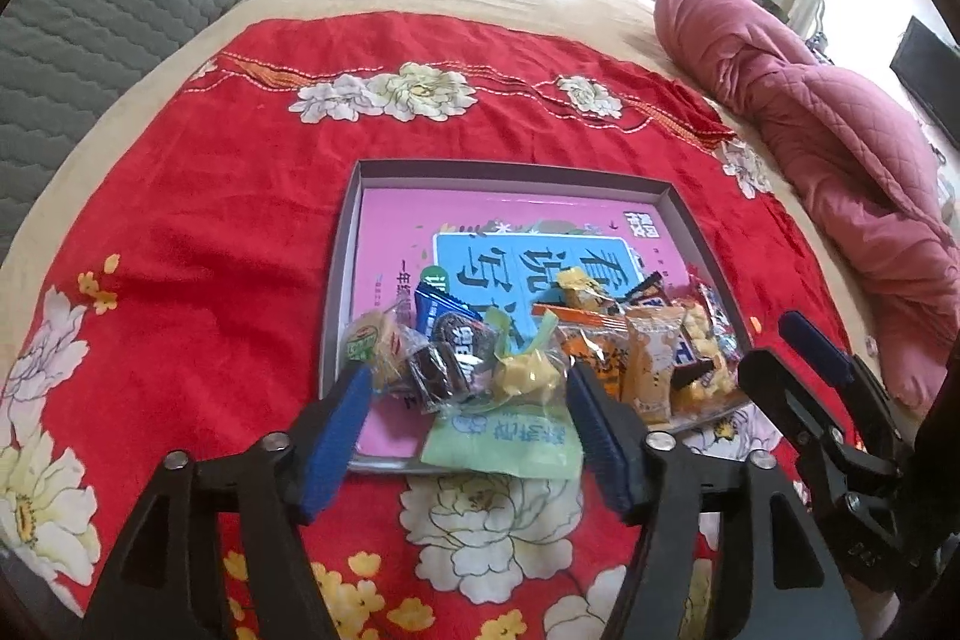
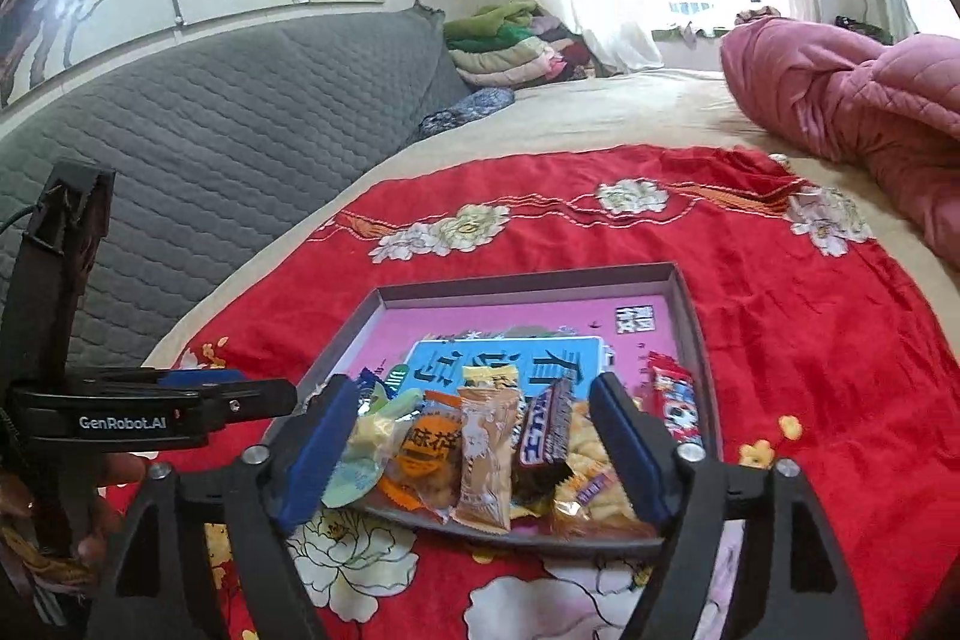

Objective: Organize snacks

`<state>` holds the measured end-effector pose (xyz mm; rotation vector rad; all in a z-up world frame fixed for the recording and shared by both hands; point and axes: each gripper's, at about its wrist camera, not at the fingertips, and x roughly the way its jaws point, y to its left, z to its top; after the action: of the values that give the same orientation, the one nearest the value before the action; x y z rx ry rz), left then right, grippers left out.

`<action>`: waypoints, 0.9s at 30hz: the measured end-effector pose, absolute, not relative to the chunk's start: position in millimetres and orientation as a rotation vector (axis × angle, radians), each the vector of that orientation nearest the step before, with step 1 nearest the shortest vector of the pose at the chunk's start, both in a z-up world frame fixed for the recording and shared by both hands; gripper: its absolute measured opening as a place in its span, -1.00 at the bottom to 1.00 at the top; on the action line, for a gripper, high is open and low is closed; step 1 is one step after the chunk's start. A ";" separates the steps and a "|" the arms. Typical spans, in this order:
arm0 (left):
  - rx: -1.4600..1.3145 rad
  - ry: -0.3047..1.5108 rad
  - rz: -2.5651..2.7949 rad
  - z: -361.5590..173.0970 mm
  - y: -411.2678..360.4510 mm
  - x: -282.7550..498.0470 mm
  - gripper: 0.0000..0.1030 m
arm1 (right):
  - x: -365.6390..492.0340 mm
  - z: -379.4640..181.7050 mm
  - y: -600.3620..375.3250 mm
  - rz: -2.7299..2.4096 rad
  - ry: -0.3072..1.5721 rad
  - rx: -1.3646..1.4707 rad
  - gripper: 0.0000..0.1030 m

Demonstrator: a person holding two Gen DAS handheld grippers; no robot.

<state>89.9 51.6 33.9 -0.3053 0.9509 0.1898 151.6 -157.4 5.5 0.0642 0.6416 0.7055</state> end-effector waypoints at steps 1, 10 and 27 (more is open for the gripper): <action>-0.305 0.950 0.189 34.5 49.4 87.4 0.39 | 150.4 5.6 -160.0 0.696 0.649 0.068 0.63; -0.265 0.966 0.205 30.7 22.5 54.0 0.45 | 115.1 4.6 -190.3 0.576 0.756 0.090 0.83; -0.255 1.010 0.251 16.5 -0.7 17.8 0.45 | 83.1 -8.2 -192.7 0.502 0.788 -0.022 0.92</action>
<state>17.8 -0.7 16.5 -0.2550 1.0103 0.2510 83.1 -192.7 -8.2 -0.0217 0.7876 0.5019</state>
